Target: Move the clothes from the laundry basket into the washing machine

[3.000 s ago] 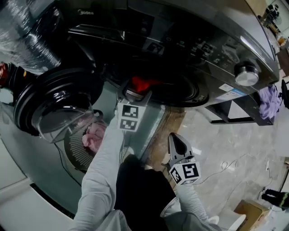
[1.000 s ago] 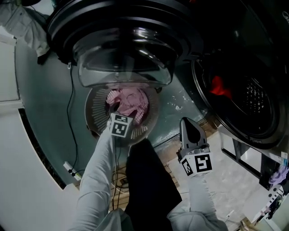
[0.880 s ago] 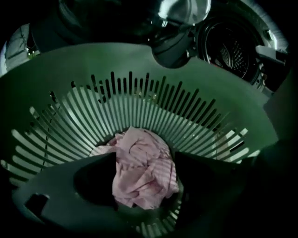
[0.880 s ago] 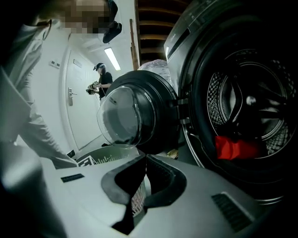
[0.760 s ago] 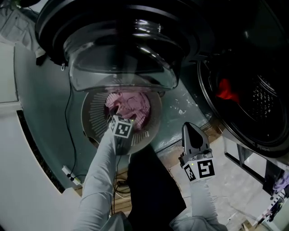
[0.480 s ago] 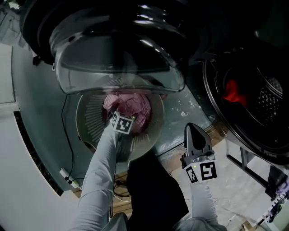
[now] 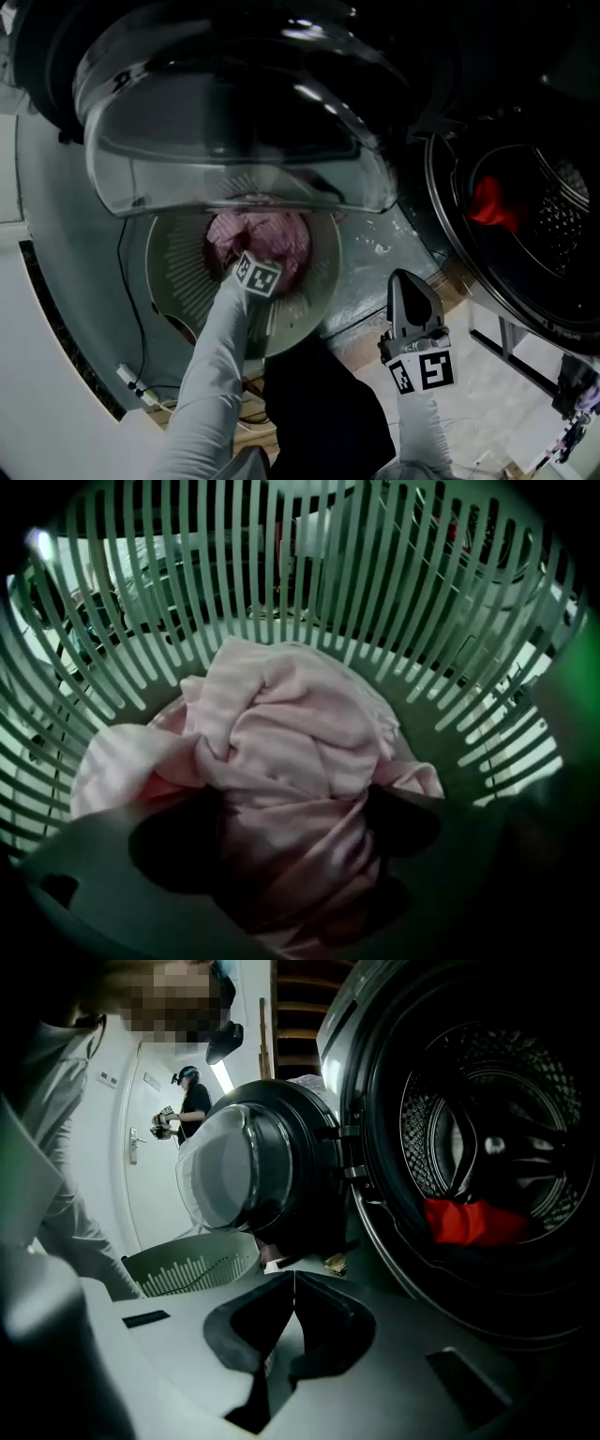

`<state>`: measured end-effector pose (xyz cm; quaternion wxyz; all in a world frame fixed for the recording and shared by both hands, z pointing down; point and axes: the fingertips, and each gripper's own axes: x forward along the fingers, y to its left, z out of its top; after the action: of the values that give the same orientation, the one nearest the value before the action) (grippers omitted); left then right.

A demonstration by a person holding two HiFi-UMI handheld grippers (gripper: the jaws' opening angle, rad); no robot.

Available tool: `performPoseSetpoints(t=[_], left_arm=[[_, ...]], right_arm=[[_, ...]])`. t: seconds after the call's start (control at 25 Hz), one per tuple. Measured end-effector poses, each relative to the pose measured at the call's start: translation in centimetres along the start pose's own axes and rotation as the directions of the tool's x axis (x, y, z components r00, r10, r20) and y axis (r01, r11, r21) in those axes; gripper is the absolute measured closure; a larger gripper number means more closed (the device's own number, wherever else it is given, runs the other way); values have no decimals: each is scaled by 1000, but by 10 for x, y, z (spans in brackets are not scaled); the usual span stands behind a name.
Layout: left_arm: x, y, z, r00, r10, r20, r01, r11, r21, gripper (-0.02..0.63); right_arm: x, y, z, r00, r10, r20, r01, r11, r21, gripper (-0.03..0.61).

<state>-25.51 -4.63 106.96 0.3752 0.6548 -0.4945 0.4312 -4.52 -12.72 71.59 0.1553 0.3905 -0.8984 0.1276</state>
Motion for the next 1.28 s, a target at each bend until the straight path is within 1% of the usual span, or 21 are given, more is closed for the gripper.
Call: performPoseSetpoints(t=[0.16,0.28,0.32,0.36,0.4,0.44,0.48,0.6,0.76,0.92,1.04,1.2,1.28], left_arm=[[1,1,5,999,7,32,-7,1000,4,141],[-1,7,7,999,32,12,-32,999,-11,143],[-2,10,6,999,45,-7,-45,999,-19,170],[-4,13,5,998,56,-32,-56,998,-28,264],[-7,14,4,997,59,-58,-61,997,-38,382],[-10,14,3,995,54,-81,-58,997,-45,420],[-12,13,2,994,44,-97,-49,998,-46,438],[-22,11,3,994,33,-105,-36,999,-26,455],[-42,10,7,995,37,-89,-39,999,-32,460],[-72,10,23,997,55,-61,-57,998,-30,460],[-100,7,36,998,55,-38,-57,998,-35,462],[-145,-3,43,998,56,-21,-56,998,-5,460],[-170,-8,46,998,54,-14,-54,998,-10,460]], right_arm=[[-4,-4,-6,1000,-22,-3,22,1000,7,561],[-7,-2,-8,999,-39,-5,39,999,16,561],[-9,0,-8,999,-43,-3,43,999,20,561],[-11,1,-7,999,-47,-2,47,999,24,561],[-14,3,-7,999,-50,-1,50,998,27,561],[-17,4,-6,999,-54,-2,54,998,29,561],[-19,5,-6,998,-58,-1,58,998,31,561],[-26,7,-5,998,-67,4,67,997,38,561],[-41,12,1,997,-77,12,76,995,59,561],[-60,17,14,996,-86,20,84,993,77,561],[-76,21,29,995,-99,28,95,991,98,561],[-103,28,57,992,-117,37,112,986,120,561],[-116,32,73,991,-126,41,120,984,129,561]])
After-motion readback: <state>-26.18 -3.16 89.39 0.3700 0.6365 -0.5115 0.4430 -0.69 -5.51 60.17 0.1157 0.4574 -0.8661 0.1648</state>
